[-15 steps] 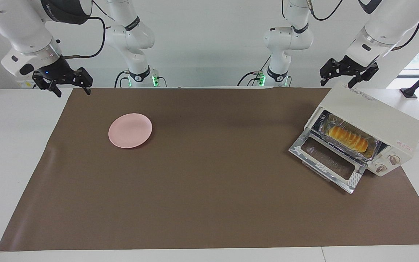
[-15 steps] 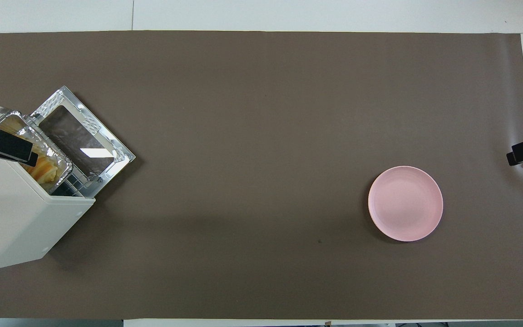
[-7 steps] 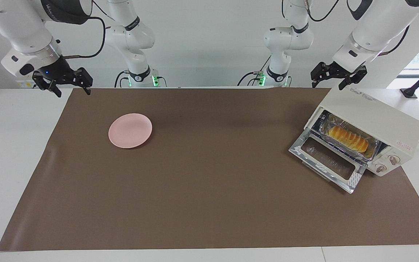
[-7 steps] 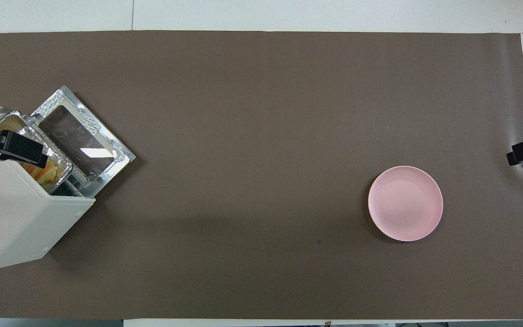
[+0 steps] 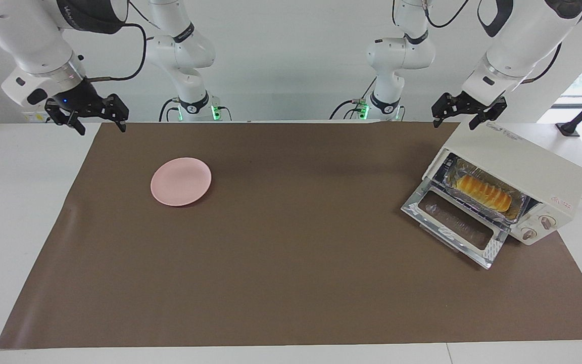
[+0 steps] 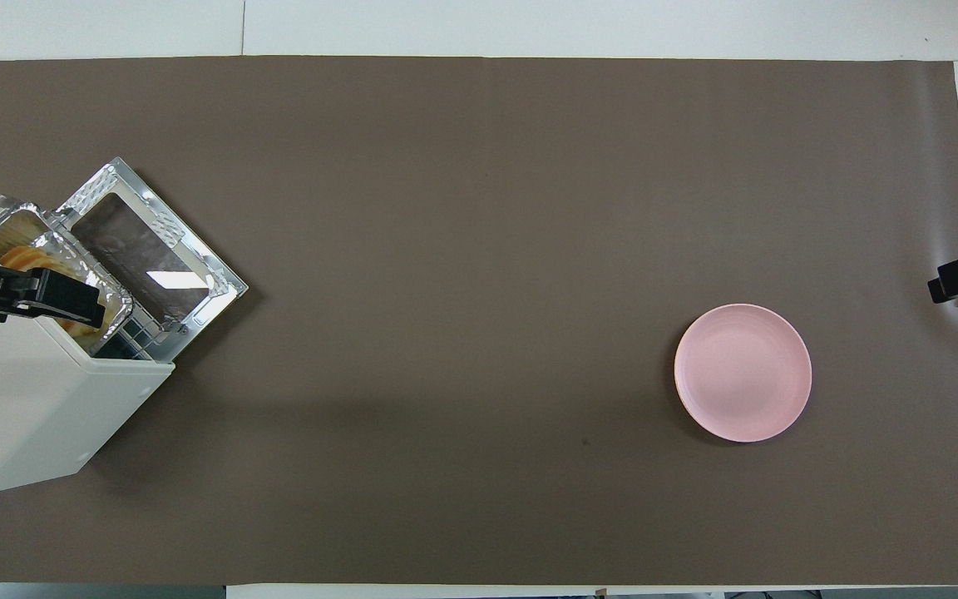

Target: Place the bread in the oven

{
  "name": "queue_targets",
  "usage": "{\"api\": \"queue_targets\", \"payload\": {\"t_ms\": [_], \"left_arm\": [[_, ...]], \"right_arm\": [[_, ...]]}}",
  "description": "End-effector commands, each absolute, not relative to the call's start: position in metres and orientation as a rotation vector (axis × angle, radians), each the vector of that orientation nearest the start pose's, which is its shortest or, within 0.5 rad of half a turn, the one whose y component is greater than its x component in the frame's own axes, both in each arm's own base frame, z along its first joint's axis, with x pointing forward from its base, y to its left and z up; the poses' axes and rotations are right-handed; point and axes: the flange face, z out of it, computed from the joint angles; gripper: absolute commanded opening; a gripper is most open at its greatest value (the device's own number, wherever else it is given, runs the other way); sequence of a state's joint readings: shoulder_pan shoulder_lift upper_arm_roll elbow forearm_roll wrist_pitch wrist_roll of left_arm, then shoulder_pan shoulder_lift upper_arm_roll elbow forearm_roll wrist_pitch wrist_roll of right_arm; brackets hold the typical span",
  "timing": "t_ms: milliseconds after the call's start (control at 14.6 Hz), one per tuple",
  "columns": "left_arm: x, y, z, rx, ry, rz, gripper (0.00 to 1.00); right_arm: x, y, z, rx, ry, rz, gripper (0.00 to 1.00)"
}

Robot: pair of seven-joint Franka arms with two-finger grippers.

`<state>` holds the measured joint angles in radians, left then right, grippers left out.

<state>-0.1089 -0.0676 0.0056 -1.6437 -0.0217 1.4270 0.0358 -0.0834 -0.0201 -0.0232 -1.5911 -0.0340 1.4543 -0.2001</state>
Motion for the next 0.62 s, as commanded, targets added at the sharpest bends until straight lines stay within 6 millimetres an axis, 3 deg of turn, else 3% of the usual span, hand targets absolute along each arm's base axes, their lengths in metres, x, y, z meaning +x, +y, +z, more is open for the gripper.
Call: {"api": "queue_targets", "payload": {"t_ms": [0,549], "left_arm": [[0.5052,-0.0544,0.6125,-3.126,0.197,0.217,1.0],[0.5057,-0.0555,0.6128,-3.128,0.202,0.21,1.0]], "right_arm": [[0.5261,-0.0617,0.6187,-3.151,-0.177,0.197,1.0],[0.526,-0.0617,0.6181,-3.151,-0.175,0.199,1.0]]}}
